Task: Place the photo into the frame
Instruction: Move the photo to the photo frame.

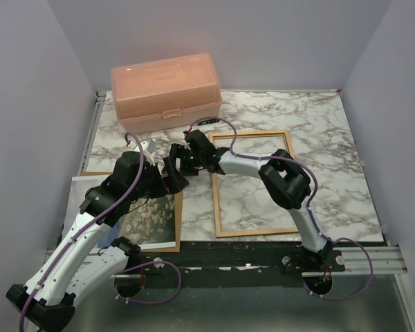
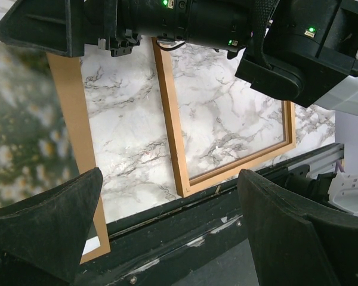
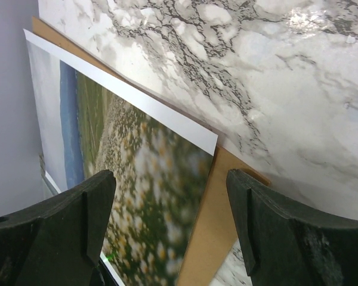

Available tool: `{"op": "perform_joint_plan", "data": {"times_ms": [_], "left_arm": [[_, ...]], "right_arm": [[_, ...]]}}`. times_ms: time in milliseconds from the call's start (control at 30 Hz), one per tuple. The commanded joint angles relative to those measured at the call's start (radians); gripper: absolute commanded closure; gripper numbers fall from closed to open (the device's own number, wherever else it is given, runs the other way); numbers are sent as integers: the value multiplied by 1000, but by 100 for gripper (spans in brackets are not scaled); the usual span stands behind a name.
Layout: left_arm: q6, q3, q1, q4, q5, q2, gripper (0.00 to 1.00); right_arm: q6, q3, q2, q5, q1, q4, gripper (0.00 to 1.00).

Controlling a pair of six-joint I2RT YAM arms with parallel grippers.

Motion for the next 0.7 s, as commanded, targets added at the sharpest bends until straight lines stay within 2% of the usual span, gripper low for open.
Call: {"op": "perform_joint_plan", "data": {"times_ms": [0, 467, 667], "left_arm": [[18, -12, 9, 13, 20, 0, 1], [22, -25, 17, 5, 24, -11, 2], [23, -30, 20, 14, 30, -1, 1]], "right_arm": [[9, -19, 63, -56, 6, -7, 17], [43, 46, 100, -6, -13, -7, 16], [53, 114, 163, -68, -26, -12, 17]]}}
